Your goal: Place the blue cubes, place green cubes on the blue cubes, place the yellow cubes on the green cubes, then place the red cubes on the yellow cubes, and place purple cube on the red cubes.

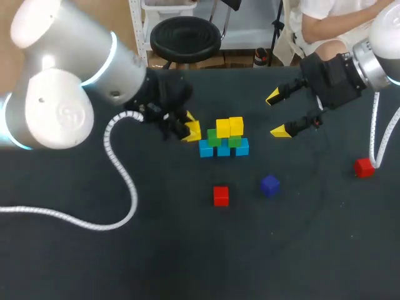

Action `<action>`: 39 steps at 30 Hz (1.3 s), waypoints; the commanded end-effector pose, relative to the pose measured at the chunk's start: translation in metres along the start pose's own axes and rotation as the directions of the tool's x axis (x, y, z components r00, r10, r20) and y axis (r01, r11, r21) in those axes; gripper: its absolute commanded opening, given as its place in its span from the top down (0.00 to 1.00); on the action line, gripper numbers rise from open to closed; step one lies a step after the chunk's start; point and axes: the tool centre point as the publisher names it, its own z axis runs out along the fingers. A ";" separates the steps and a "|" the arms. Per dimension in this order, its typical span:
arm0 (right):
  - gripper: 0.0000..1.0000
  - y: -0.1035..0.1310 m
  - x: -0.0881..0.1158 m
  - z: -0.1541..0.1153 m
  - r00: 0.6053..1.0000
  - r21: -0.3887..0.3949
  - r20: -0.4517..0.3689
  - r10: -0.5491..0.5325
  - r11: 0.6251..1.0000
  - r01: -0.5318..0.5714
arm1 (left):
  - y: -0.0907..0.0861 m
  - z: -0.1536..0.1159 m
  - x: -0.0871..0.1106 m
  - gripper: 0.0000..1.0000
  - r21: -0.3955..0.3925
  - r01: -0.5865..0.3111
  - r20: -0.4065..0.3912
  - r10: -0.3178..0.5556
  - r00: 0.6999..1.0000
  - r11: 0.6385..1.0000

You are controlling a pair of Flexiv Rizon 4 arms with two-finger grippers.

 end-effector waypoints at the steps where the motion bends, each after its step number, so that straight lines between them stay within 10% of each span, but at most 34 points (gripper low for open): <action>1: 0.00 0.000 0.000 0.000 1.000 0.001 0.002 -0.001 1.000 0.001 | 0.014 0.011 -0.012 1.00 0.011 0.001 -0.044 -0.001 0.999 1.000; 39: 0.00 0.000 0.000 0.000 1.000 0.001 0.002 -0.001 1.000 0.001 | 0.036 0.033 -0.016 1.00 0.068 0.040 -0.088 -0.034 0.996 0.997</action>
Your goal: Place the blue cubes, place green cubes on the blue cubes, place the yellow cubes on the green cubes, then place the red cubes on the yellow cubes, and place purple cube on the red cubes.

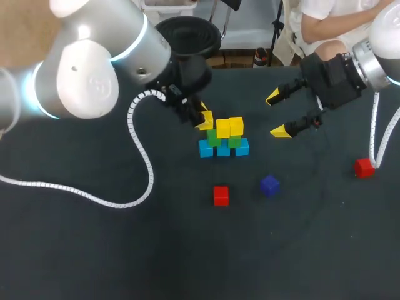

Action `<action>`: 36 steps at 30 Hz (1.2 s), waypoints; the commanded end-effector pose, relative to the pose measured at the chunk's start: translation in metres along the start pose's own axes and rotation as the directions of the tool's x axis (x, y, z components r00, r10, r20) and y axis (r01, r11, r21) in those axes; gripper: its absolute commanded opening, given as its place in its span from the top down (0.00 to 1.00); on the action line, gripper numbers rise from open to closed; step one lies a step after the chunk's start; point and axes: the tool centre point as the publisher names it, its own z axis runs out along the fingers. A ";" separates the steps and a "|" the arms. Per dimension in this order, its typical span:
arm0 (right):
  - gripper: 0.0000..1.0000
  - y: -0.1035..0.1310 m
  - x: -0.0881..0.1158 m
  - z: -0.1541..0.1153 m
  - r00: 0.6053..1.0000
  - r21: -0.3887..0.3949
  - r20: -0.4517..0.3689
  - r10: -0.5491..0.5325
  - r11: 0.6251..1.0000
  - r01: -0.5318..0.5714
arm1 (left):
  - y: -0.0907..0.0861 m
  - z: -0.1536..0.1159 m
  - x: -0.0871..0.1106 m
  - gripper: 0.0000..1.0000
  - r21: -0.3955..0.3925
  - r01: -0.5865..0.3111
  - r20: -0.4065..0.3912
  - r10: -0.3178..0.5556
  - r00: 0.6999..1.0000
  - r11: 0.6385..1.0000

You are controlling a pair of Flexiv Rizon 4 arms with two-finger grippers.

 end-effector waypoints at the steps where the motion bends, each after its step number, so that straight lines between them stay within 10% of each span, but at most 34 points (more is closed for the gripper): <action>1: 0.00 0.000 0.000 0.000 1.000 0.001 0.002 -0.001 1.000 0.001 | 0.006 0.005 -0.003 1.00 0.012 0.006 -0.022 -0.006 1.000 1.000; 36: 0.00 0.000 0.000 0.000 1.000 0.001 0.002 -0.001 1.000 0.001 | -0.012 0.013 -0.003 1.00 0.047 0.067 -0.005 -0.067 0.998 0.997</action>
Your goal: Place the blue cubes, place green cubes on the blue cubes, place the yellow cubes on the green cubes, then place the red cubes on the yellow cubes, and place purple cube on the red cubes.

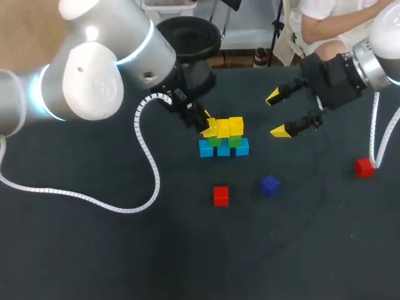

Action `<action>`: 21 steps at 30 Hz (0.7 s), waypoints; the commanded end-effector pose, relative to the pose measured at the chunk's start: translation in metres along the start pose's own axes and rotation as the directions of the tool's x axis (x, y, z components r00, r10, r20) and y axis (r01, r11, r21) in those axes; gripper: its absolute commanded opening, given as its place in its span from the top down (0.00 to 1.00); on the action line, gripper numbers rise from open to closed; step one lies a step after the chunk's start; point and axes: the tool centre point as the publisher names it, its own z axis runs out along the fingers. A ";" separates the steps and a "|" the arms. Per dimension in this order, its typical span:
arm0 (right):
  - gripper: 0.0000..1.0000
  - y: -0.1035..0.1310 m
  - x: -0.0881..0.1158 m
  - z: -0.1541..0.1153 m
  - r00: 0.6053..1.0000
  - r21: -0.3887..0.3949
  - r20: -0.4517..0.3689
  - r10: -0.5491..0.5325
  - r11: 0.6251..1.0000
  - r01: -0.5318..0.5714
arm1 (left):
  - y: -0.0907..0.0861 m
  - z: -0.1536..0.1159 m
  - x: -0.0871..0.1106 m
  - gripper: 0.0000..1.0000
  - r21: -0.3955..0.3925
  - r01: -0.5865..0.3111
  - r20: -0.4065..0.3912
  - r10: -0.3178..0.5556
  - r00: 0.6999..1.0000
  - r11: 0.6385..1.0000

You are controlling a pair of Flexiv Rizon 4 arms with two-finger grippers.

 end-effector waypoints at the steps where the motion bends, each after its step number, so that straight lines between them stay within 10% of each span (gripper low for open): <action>1: 0.00 0.000 0.000 0.000 1.000 0.001 0.002 -0.001 1.000 0.001 | 0.001 0.000 -0.001 1.00 0.003 0.001 -0.006 -0.001 1.000 1.000; 21: 0.00 0.000 0.000 0.000 1.000 0.001 0.002 -0.001 1.000 0.001 | 0.011 0.003 0.000 1.00 0.000 -0.003 -0.031 0.003 1.000 1.000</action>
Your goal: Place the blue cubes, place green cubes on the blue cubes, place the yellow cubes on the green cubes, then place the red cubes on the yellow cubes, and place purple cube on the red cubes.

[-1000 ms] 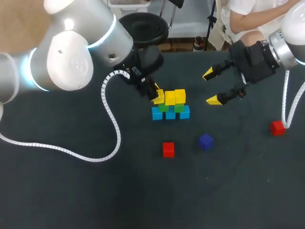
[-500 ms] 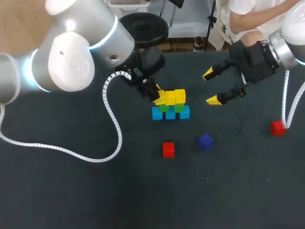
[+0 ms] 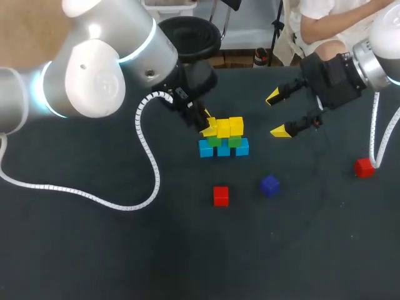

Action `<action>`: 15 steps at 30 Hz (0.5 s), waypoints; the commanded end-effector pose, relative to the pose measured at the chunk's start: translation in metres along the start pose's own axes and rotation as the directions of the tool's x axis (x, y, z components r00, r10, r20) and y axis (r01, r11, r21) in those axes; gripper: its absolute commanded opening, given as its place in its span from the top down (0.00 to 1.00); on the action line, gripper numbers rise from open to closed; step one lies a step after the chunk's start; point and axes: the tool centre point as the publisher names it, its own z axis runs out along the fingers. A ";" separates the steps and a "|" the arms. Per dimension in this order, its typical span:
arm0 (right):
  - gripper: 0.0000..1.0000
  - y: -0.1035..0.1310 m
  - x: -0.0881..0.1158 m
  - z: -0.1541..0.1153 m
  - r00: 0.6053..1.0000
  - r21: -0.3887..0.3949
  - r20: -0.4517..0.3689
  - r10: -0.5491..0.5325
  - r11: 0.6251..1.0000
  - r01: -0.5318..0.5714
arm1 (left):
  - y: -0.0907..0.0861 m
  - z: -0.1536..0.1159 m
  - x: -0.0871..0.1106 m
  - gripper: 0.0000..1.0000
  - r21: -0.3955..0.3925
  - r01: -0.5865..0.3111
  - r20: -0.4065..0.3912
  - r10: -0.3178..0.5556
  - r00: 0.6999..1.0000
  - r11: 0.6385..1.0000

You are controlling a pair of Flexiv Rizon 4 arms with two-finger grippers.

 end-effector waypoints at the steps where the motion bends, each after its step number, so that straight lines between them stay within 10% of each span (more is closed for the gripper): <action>1: 0.00 0.000 0.000 0.000 1.000 0.001 0.002 -0.001 1.000 0.001 | 0.007 0.002 -0.001 1.00 0.003 0.002 -0.016 -0.002 1.000 1.000; 15: 0.00 0.000 0.000 0.000 1.000 0.001 0.002 -0.001 1.000 0.001 | 0.010 0.005 0.000 1.00 0.010 -0.011 -0.021 0.011 1.000 1.000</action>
